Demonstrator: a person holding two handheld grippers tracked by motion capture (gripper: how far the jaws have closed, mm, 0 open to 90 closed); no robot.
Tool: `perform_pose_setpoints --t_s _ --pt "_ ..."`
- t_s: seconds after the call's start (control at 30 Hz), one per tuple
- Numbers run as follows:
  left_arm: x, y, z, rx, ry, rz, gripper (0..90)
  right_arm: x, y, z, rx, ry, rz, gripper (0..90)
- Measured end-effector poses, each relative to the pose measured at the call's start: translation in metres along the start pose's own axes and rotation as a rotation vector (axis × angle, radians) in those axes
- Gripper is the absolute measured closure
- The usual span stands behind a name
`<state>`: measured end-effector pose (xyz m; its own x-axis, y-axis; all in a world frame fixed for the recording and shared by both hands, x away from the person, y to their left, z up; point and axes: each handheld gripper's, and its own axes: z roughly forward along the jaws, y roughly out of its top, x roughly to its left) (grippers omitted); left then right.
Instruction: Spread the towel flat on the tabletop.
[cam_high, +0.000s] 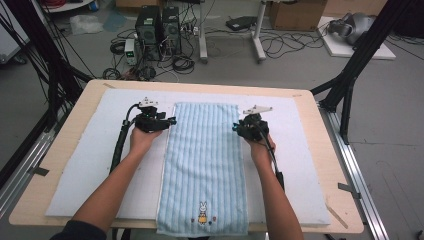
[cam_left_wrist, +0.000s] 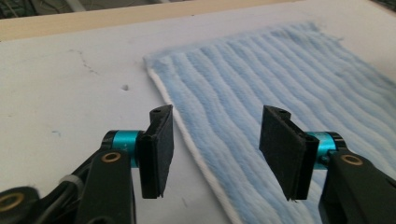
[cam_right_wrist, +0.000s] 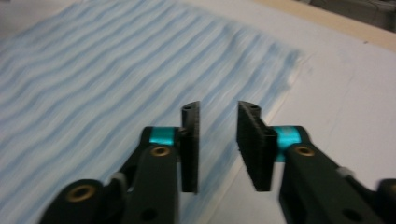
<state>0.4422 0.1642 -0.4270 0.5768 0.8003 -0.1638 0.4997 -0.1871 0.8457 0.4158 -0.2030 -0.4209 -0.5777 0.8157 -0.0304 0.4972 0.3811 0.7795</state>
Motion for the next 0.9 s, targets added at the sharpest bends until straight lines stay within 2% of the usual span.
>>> perform_pose_setpoints --t_s 0.07,0.1,0.17,0.2,0.27,0.33,0.4,0.5,0.53,0.6,0.63,0.67,0.73,0.8,0.83,0.9 --pt "-0.008 -0.004 -0.003 0.001 -0.016 0.031 63.8 0.007 -0.009 -0.005 0.021 0.011 -0.040 80.3" --pt "-0.011 -0.005 -0.003 0.007 -0.018 0.038 69.9 0.011 -0.014 -0.008 0.036 0.021 -0.040 81.4" --pt "-0.017 -0.009 0.003 0.051 -0.032 0.054 77.1 0.013 -0.021 -0.008 0.068 0.036 -0.030 81.4" --pt "-0.019 -0.011 0.006 0.085 -0.027 0.056 78.7 0.013 -0.022 -0.007 0.082 0.040 -0.026 81.3" --pt "-0.021 -0.014 0.013 0.125 -0.017 0.030 80.9 0.013 -0.023 -0.004 0.111 0.023 -0.027 81.7" --pt "-0.021 -0.017 0.019 0.124 0.015 0.035 80.9 0.012 -0.024 0.000 0.125 0.001 -0.044 82.3" --pt "-0.021 -0.018 0.022 0.110 0.031 0.047 82.2 0.010 -0.023 0.001 0.124 -0.044 -0.039 82.4" --pt "-0.021 -0.016 0.026 0.100 0.067 0.057 82.3 0.006 -0.024 0.002 0.117 -0.064 -0.011 79.8" --pt "-0.021 -0.016 0.025 0.097 0.075 0.055 79.1 0.006 -0.024 0.001 0.113 -0.062 -0.006 77.7" --pt "-0.019 -0.015 0.021 0.071 0.035 0.025 69.1 0.005 -0.023 -0.006 0.082 -0.033 0.013 73.4" --pt "-0.019 -0.014 0.015 0.039 0.011 0.024 64.3 0.005 -0.022 -0.012 0.053 -0.011 0.022 71.2" --pt "-0.019 -0.014 0.008 0.004 -0.009 0.041 60.7 0.007 -0.020 -0.022 0.020 0.008 0.016 68.9" --pt "-0.020 -0.013 -0.005 -0.057 -0.040 0.039 54.5 0.010 -0.018 -0.036 -0.038 0.023 -0.005 64.3" --pt "-0.020 -0.013 -0.018 -0.111 -0.075 0.021 46.5 0.013 -0.018 -0.051 -0.104 0.046 -0.003 56.2" --pt "-0.020 -0.014 -0.023 -0.125 -0.081 0.013 42.6 0.014 -0.019 -0.057 -0.130 0.059 -0.010 51.9" --pt "-0.019 -0.013 -0.031 -0.131 -0.121 -0.004 33.2 0.017 -0.022 -0.067 -0.167 0.056 -0.028 40.3"
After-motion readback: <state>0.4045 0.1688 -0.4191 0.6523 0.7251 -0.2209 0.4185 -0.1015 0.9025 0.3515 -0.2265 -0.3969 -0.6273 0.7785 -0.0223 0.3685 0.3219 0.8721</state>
